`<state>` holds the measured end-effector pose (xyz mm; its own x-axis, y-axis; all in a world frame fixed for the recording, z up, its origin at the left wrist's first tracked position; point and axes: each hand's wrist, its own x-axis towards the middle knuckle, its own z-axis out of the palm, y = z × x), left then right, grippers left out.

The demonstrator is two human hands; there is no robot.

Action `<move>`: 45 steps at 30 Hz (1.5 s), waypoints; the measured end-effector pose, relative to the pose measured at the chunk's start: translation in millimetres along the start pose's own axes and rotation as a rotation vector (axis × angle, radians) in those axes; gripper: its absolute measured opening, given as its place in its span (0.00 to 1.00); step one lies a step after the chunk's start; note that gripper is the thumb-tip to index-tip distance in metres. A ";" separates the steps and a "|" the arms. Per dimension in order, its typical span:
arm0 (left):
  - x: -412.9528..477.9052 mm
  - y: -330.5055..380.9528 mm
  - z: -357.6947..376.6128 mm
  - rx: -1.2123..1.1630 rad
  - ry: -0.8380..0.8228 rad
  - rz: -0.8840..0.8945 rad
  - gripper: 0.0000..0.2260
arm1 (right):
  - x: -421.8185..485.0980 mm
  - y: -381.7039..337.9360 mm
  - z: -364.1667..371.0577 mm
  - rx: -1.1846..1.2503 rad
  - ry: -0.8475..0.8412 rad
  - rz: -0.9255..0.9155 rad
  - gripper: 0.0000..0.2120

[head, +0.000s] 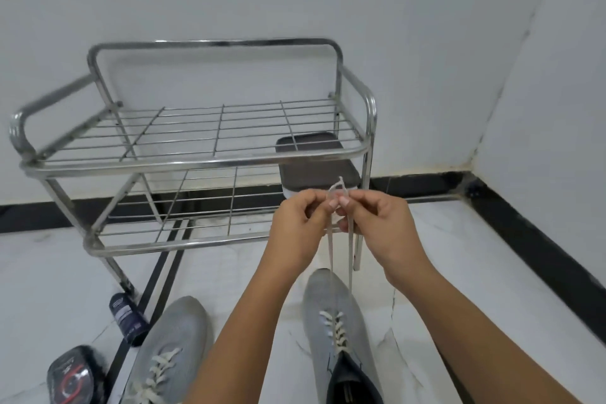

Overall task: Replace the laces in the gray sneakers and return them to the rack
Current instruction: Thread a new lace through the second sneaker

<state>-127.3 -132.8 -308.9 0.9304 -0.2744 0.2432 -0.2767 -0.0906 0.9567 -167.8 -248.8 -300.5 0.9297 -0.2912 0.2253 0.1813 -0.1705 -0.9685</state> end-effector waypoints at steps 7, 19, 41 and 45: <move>7.4 11.1 4.1 -0.137 0.051 0.030 0.07 | 1.4 -6.2 -4.4 0.024 0.052 -0.025 0.08; 7.1 21.8 11.0 -0.172 -0.007 0.081 0.06 | 10.1 -19.9 -26.6 -0.081 0.090 -0.026 0.05; 22.8 26.9 8.7 -0.214 -0.036 0.070 0.09 | 26.1 -26.7 -28.4 -0.124 0.026 -0.022 0.03; 18.4 24.8 6.1 -0.209 -0.037 0.081 0.09 | 25.5 -23.3 -28.5 -0.136 -0.009 -0.037 0.04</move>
<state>-118.6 -145.9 -281.6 0.8968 -0.3076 0.3180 -0.2907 0.1322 0.9476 -157.4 -279.0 -269.2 0.9262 -0.2737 0.2593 0.1713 -0.3073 -0.9361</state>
